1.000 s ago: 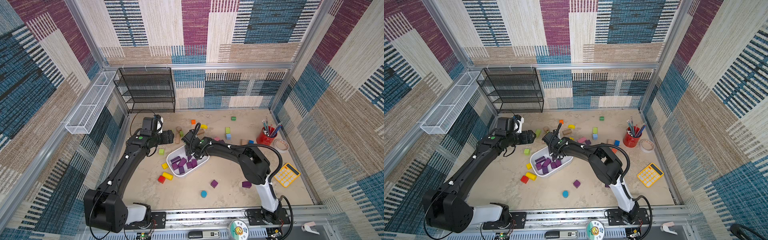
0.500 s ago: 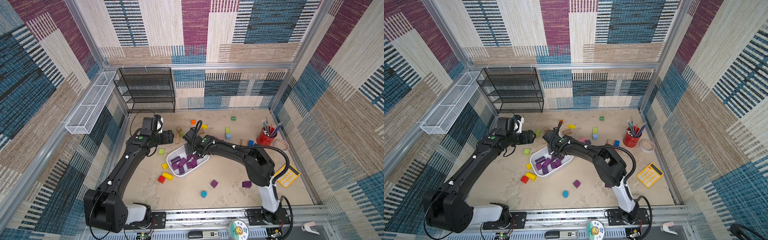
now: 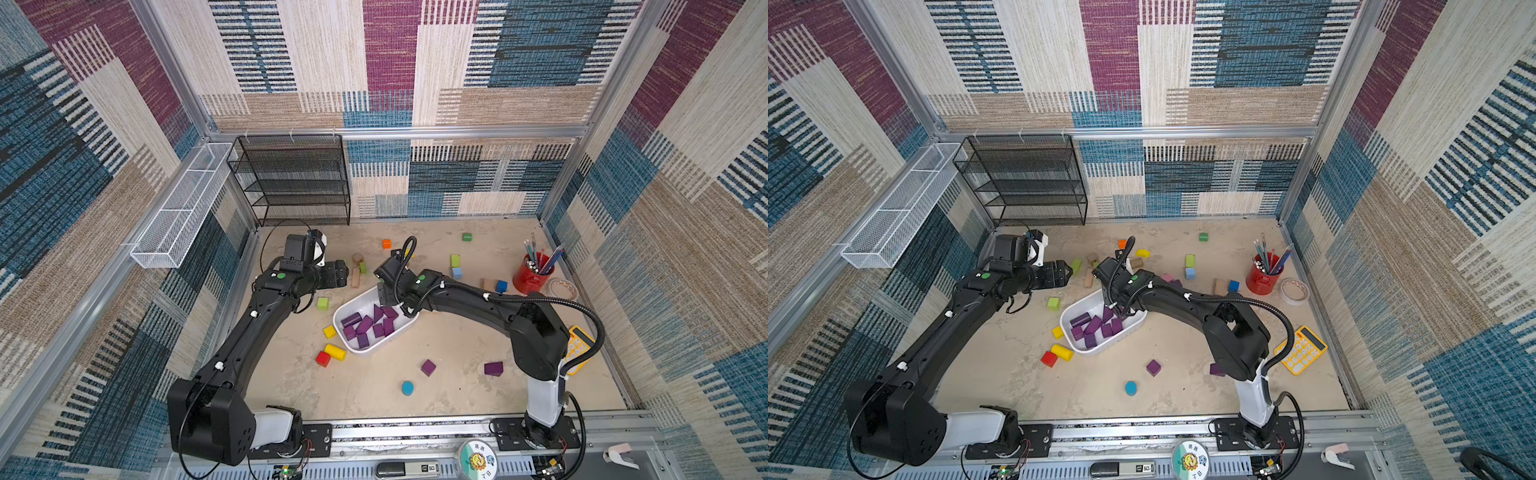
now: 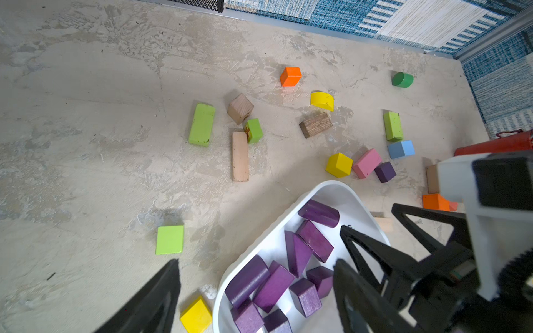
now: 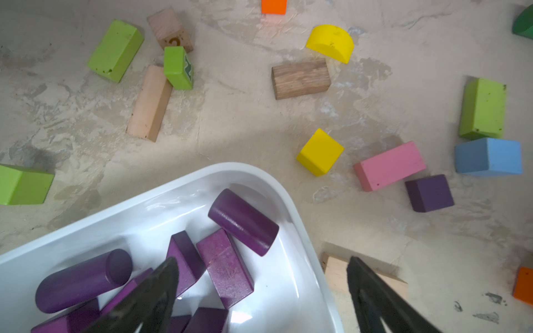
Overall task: Pick purple bricks into the storage bin
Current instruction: Place the building block in the storage box, then pick up the building block from the center of the board.
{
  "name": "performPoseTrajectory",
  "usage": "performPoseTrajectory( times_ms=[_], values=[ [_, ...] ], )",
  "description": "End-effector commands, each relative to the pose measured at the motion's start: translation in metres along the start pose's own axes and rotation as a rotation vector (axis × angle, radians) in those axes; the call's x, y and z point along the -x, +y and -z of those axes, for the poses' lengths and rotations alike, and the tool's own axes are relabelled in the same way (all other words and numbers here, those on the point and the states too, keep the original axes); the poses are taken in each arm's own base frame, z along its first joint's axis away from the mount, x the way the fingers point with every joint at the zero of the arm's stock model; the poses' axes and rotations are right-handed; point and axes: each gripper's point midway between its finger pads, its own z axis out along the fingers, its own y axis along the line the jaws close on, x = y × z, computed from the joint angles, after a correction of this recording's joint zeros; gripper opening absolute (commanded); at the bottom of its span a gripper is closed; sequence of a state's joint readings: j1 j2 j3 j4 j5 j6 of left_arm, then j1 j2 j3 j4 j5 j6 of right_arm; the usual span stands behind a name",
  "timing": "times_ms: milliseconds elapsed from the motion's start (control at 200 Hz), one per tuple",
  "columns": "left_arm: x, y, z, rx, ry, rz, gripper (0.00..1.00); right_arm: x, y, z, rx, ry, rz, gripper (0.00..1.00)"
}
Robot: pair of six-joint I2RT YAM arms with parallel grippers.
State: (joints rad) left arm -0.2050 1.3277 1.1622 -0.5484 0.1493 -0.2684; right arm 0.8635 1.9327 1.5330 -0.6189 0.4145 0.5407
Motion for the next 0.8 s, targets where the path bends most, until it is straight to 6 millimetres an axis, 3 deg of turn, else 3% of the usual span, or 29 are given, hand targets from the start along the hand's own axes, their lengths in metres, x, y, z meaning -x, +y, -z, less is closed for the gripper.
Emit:
performPoseTrajectory(
  times_ms=[0,441,796],
  values=[
    [0.001,-0.005,0.0,-0.027,0.004,0.022,0.85,0.013,-0.011,0.008,-0.025,-0.048,-0.015,0.92],
    [-0.003,-0.017,0.0,-0.053,0.003,0.001,0.85,0.027,-0.078,0.015,-0.066,-0.078,-0.133,0.92],
    [-0.013,-0.047,0.003,-0.093,0.008,-0.095,0.85,0.017,-0.113,-0.003,-0.076,-0.041,-0.231,0.91]
  ],
)
